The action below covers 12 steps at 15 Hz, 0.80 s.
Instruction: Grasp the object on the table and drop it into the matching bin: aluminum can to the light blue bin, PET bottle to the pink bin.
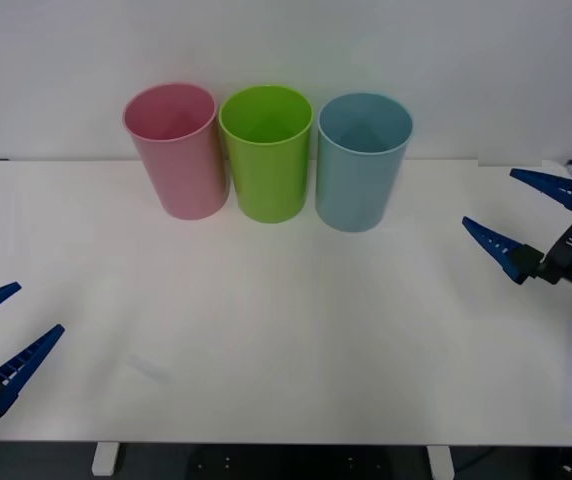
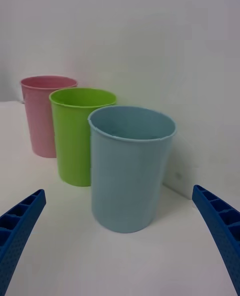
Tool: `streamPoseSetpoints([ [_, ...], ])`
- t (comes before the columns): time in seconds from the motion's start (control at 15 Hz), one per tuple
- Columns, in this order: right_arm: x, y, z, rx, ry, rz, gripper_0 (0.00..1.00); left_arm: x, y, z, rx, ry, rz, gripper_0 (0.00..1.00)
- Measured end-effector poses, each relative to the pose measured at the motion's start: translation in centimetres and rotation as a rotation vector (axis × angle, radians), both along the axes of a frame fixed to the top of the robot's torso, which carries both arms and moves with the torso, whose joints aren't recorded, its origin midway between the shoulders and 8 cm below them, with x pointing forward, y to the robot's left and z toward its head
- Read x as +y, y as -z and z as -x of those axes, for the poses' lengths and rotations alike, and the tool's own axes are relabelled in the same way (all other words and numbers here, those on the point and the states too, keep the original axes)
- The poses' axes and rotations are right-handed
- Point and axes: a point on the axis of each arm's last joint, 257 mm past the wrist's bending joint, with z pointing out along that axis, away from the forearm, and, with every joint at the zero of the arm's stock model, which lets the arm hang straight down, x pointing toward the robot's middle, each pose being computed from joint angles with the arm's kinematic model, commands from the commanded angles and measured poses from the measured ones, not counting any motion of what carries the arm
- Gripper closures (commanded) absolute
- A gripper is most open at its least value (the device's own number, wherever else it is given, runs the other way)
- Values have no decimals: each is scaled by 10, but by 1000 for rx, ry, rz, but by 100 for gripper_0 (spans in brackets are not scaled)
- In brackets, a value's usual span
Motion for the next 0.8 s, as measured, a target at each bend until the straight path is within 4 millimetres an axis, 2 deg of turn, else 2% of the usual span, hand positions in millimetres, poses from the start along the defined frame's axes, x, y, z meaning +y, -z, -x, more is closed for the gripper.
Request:
streamPoseSetpoints([
  [0.53,-5,30,77,58,7,-14,0,0,0,0,0,0,0,0],
  [0.8,1,49,102,105,-21,-39,0,0,0,0,0,0,0,0],
])
